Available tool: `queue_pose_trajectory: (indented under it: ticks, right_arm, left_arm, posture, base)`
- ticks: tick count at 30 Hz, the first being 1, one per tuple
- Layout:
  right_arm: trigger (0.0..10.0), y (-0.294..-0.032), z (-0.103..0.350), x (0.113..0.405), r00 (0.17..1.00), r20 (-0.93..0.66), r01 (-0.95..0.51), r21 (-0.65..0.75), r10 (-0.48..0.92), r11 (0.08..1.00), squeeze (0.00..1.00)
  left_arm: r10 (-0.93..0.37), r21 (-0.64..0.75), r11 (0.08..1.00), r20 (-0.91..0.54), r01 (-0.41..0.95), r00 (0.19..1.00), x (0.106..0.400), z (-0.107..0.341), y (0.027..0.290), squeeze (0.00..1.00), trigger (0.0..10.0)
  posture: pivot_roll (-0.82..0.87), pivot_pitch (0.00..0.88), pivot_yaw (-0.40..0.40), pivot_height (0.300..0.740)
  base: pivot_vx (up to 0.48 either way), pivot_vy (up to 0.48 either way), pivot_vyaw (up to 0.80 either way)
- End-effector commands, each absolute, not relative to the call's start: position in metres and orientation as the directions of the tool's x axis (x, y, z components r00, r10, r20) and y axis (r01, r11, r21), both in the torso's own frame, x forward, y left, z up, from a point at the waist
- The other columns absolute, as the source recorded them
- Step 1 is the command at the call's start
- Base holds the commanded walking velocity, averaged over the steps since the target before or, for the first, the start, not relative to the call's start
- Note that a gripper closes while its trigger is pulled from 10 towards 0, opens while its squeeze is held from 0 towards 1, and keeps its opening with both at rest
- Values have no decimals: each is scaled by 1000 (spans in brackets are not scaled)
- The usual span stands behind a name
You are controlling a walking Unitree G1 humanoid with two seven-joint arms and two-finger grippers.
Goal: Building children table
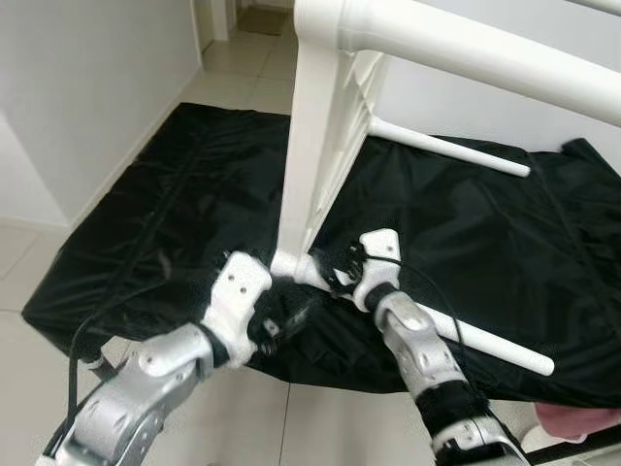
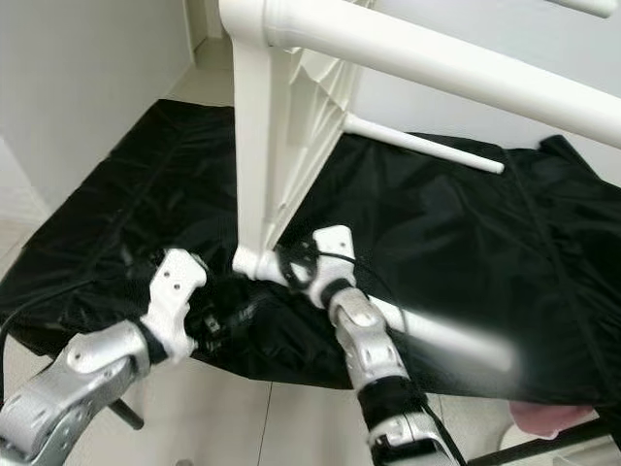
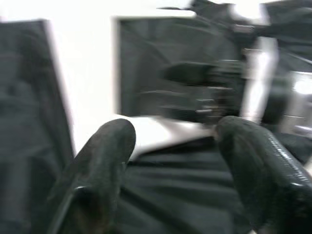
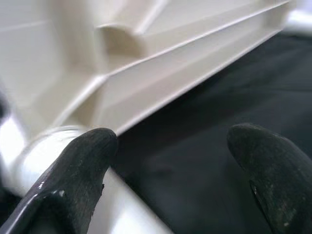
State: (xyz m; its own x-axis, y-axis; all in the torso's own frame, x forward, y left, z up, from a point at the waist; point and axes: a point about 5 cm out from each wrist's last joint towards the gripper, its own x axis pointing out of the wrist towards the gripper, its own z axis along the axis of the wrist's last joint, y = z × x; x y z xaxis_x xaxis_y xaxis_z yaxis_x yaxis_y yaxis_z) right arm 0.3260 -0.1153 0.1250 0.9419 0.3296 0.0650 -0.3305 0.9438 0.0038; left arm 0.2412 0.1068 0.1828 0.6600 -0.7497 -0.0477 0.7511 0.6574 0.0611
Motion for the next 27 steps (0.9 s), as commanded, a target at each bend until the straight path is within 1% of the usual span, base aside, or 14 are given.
queue_pose_trajectory:
  ticks: [1, 3, 4, 5, 6, 7, 8, 10, 11, 15, 16, 18, 23, 27]
  right_arm:
    - [10000, -123, 131, 325, 948, 96, -303, -4, 302, 953, 0]
    - [10000, -142, 135, 322, 965, 119, -232, -14, 232, 973, 0]
    - [10000, -142, 135, 322, 965, 119, -232, -14, 232, 973, 0]
    - [10000, -150, 137, 322, 972, 127, -196, -13, 196, 981, 0]
    - [10000, -164, 140, 319, 980, 140, -141, -8, 141, 990, 0]
    - [10000, -172, 142, 318, 983, 149, -108, -4, 108, 994, 0]
    - [10000, -172, 142, 318, 983, 149, -108, -4, 108, 994, 0]
    - [10000, -182, 146, 315, 985, 158, -65, -1, 64, 998, 0]
    - [10000, -185, 146, 313, 986, 158, -49, -5, 49, 999, 0]
    - [10000, -190, 147, 310, 988, 156, -20, -17, 22, 1000, 0]
    - [10000, -194, 148, 310, 987, 160, 7, -27, -3, 1000, 0]
    - [10000, -196, 151, 310, 986, 167, 22, -28, -17, 999, 0]
    - [10000, -195, 155, 310, 984, 175, 36, 0, -36, 999, 0]
    - [10000, -195, 155, 310, 984, 170, 45, -3, -44, 999, 0]
  left_arm:
    - [-738, 59, 670, -48, 740, 673, 243, 182, 107, 1000, 10000]
    - [-716, 59, 695, -39, 717, 697, 250, 184, 108, 1000, 10000]
    - [-716, 59, 695, -39, 717, 697, 250, 184, 108, 1000, 10000]
    - [-704, 58, 707, -37, 705, 709, 253, 184, 108, 1000, 10000]
    - [-666, 74, 742, -38, 667, 745, 259, 185, 108, 1000, 10000]
    - [-639, 87, 764, -39, 639, 768, 263, 185, 108, 1000, 10000]
    - [-639, 87, 764, -39, 639, 768, 263, 185, 108, 1000, 10000]
    - [-581, 108, 807, -36, 581, 813, 272, 186, 108, 1000, 10000]
    - [-590, 92, 803, -24, 589, 807, 275, 187, 105, 1000, 10000]
    - [-595, 61, 801, -15, 595, 803, 280, 189, 102, 1000, 10000]
    - [-574, 56, 817, -13, 573, 819, 288, 191, 101, 1000, 10000]
    - [-557, 69, 829, -5, 556, 831, 295, 193, 99, 1000, 10000]
    - [-544, 17, 839, 37, 543, 839, 311, 202, 95, 1000, 10000]
    - [-548, 9, 836, 55, 549, 834, 316, 207, 91, 1000, 10000]
  posture:
    - [93, 52, -54, 740]
    - [85, 48, -48, 740]
    - [85, 48, -48, 740]
    - [83, 48, -44, 740]
    - [75, 48, -40, 740]
    - [72, 48, -37, 740]
    - [72, 48, -37, 740]
    - [62, 48, -31, 740]
    - [59, 47, -27, 740]
    - [52, 47, -21, 740]
    - [41, 45, -11, 740]
    - [41, 45, -11, 740]
    - [23, 36, -1, 740]
    - [11, 29, 6, 740]
  base:
    - [0, 0, 0]
    - [0, 0, 0]
    - [0, 0, 0]
    - [0, 0, 0]
    - [0, 0, 0]
    - [0, 0, 0]
    - [0, 0, 0]
    - [0, 0, 0]
    - [0, 0, 0]
    - [0, 0, 0]
    - [0, 0, 0]
    - [0, 0, 0]
    - [0, 0, 0]
    - [0, 0, 0]
